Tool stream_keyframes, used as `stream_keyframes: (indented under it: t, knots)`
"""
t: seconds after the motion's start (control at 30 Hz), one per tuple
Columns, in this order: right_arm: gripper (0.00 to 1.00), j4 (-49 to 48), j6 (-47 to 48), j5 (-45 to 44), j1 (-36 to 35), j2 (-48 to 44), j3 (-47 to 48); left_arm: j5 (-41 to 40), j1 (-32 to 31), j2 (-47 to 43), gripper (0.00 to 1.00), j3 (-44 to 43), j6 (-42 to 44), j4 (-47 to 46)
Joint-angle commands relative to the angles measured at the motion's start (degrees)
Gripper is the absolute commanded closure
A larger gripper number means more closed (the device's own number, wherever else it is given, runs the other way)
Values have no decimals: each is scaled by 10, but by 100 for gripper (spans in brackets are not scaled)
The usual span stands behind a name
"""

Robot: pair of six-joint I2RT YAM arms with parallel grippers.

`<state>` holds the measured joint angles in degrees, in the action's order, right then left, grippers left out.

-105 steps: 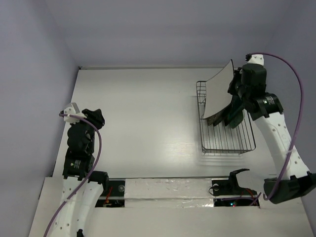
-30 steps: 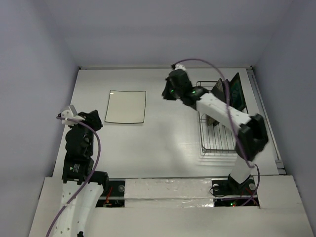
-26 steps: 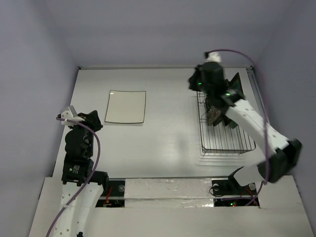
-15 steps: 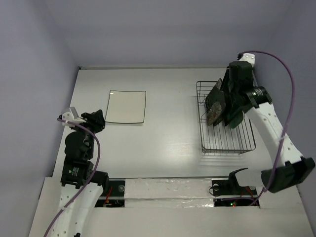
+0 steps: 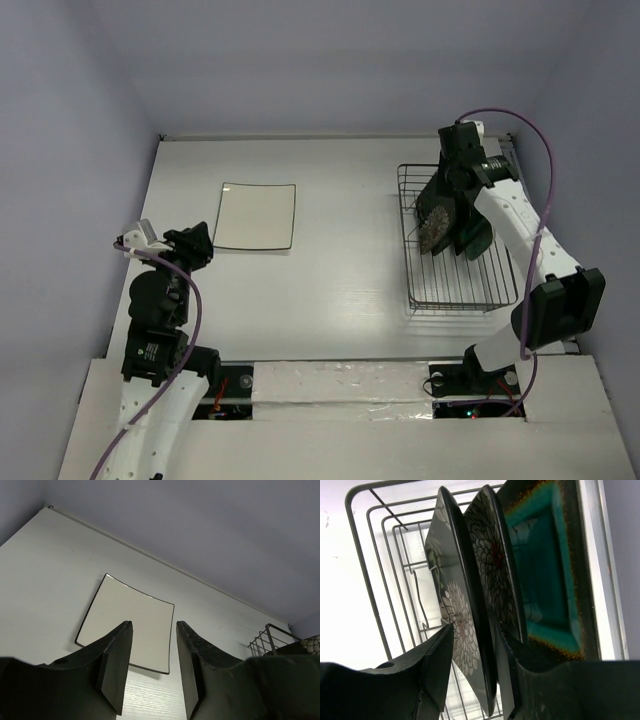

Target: Unload the plates from the dish rack

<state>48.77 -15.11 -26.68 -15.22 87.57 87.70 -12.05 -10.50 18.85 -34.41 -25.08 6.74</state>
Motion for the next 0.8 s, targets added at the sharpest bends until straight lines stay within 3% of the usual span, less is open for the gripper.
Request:
stream_keyframes:
  t: [0.0,0.2,0.47,0.63,0.77]
  knots:
    - [56,-5,8,-4,2,17,19,2,-3,0,63,2,3,-22]
    - [58,-11,7,1,7,67,39,2,-3,1,63,2,4,-21]
    - [77,12,42,-18,7,78,90,2,-3,1,63,2,4,-22]
    - [99,40,54,-46,7,79,124,2,-3,3,62,2,4,-23]
    - [100,57,59,-58,2,74,158,2,-3,4,62,3,3,-22]
